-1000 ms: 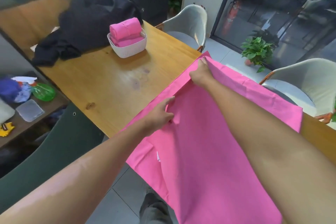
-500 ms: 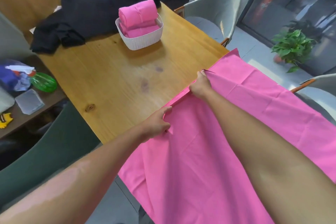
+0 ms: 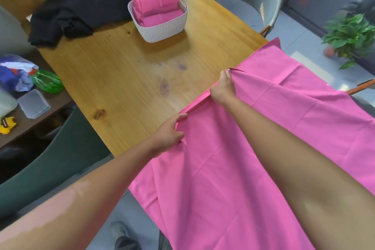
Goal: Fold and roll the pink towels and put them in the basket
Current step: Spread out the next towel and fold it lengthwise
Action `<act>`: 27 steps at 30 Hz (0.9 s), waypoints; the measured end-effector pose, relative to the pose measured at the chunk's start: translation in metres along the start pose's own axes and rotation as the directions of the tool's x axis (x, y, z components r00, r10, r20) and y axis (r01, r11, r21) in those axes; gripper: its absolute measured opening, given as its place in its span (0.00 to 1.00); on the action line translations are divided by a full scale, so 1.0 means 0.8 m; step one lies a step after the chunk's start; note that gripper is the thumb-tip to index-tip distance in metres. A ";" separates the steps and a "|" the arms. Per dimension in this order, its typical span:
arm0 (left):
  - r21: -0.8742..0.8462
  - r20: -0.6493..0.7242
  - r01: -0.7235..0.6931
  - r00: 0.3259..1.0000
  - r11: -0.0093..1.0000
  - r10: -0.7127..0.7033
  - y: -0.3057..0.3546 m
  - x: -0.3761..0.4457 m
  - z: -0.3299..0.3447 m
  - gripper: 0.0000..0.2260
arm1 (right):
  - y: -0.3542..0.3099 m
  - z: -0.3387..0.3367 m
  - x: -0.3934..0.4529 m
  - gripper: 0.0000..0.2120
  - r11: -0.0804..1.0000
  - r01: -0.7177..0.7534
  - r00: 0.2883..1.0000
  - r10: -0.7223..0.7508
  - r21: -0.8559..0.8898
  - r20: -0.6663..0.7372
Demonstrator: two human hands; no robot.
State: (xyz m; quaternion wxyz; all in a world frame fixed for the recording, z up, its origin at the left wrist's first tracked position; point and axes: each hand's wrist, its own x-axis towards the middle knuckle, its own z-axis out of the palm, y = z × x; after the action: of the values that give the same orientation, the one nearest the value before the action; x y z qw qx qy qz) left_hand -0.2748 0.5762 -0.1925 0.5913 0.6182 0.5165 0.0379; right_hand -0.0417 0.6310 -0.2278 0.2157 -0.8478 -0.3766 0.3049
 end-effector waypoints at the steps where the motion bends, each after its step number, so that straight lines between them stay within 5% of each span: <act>1: 0.010 -0.004 -0.007 1.000 1.000 0.007 -0.003 0.000 0.000 0.33 | -0.001 0.000 0.000 0.35 1.000 -0.001 1.000 0.001 0.005 0.005; 8: 0.180 -0.031 -0.010 0.999 0.984 0.016 -0.015 0.022 -0.005 0.31 | 0.000 0.014 0.014 0.35 0.996 -0.037 0.990 0.025 0.081 0.140; 18: 0.269 -0.163 0.097 0.985 0.958 -0.054 -0.070 0.016 -0.030 0.15 | 0.009 0.037 -0.009 0.38 0.988 0.019 1.000 -0.018 0.155 -0.009; 27: 0.297 -0.089 0.179 0.983 0.938 -0.159 -0.104 -0.028 -0.059 0.20 | 0.006 0.038 -0.081 0.34 0.964 -0.008 1.000 0.004 0.267 0.015</act>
State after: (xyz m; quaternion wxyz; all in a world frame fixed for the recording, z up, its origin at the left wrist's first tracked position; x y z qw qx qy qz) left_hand -0.3658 0.5743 -0.2302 0.4734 0.6535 0.5860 -0.0733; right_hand -0.0943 0.5821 -0.2292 0.3244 -0.8098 -0.3310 0.3597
